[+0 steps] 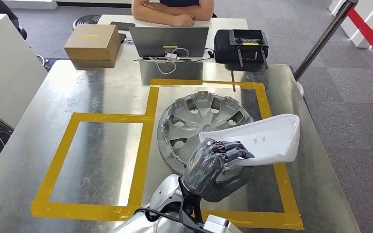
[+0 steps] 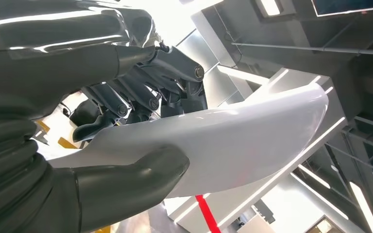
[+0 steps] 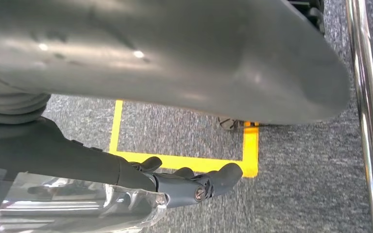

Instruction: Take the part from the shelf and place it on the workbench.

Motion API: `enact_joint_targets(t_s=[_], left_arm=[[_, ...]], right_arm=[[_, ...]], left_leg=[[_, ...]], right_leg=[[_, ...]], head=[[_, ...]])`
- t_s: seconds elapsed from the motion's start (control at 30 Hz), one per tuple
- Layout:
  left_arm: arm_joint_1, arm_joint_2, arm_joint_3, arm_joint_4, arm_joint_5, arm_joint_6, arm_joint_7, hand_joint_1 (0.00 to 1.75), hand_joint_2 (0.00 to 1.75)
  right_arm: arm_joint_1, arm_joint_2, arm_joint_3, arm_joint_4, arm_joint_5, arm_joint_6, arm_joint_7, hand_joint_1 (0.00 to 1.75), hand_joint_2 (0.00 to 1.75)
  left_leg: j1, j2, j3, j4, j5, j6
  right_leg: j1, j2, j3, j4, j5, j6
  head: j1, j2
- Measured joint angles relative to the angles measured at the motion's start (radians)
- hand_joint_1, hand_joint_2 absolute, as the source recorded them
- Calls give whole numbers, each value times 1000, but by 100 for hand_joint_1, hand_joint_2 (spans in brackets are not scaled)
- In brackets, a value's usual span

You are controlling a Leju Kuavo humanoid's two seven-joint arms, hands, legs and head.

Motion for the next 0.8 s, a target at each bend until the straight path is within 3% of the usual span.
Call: enact_joint_targets(t_s=[0.3, 0.37, 0.43, 0.5, 0.53, 0.57, 0.6, 0.7, 0.73, 0.8], left_arm=[[11, 1, 33, 5, 86, -1, -53, 175, 175], [12, 0, 37, 6, 91, -1, -55, 175, 175], [12, -1, 39, 9, 92, -1, -57, 175, 175], [14, 0, 40, 16, 93, -1, -57, 175, 175], [15, 0, 41, 20, 93, -1, -57, 175, 175], [17, 1, 41, 24, 93, -1, -57, 175, 175], [17, 2, 42, 27, 93, -1, -57, 175, 175], [18, 2, 44, 34, 93, -1, -57, 175, 175], [17, 1, 45, 36, 93, -1, -57, 175, 175], [17, 1, 47, 38, 93, 0, -57, 175, 175]], right_arm=[[-1, 0, 1, 0, 4, 0, 0, 0, 0], [0, 0, 1, 0, 5, 0, 0, 0, 0], [-1, 0, 2, 0, 7, 0, 0, 0, 0], [-1, -1, 2, 0, 9, 1, 0, 0, 0], [-1, -2, 2, 0, 10, 1, 0, 0, 0], [0, -3, 2, 0, 10, 2, 0, 0, 0], [1, -4, 2, 0, 11, 2, 0, 0, 0], [0, -6, 2, 0, 13, 2, 0, 0, 0], [-1, -6, 2, 0, 13, 3, 0, 0, 0], [-3, -5, 2, 0, 14, 4, 0, 0, 0]], left_leg=[[-11, 0, 9, 2, -11, 24], [-5, 3, 14, -8, -1, 34], [3, 8, 19, -18, 7, 41], [6, 14, 19, -19, 9, 42], [7, 16, 18, -19, 9, 41], [8, 18, 18, -19, 10, 40], [11, 18, 17, -18, 10, 37], [19, 17, 14, -11, 9, 16], [19, 16, 12, -8, 9, 8], [15, 12, 6, -3, 12, -5]], right_leg=[[-11, 0, 12, -9, -3, 29], [-11, -3, 10, -5, -8, 35], [-11, -10, -13, 51, -48, 41], [-13, -15, -67, 181, -113, 50], [-16, -15, -92, 242, -134, 54], [-19, -16, -103, 272, -137, 57], [-22, -17, -94, 261, -121, 60], [-32, -21, 14, 66, -41, 72], [-33, -19, 38, 22, -29, 71], [-29, -13, 44, 7, -29, 56]], head=[[-1, 0], [-1, 0], [2, 0], [4, 0], [4, 0], [4, 0], [4, 0], [6, 0], [8, 0], [9, 0]])
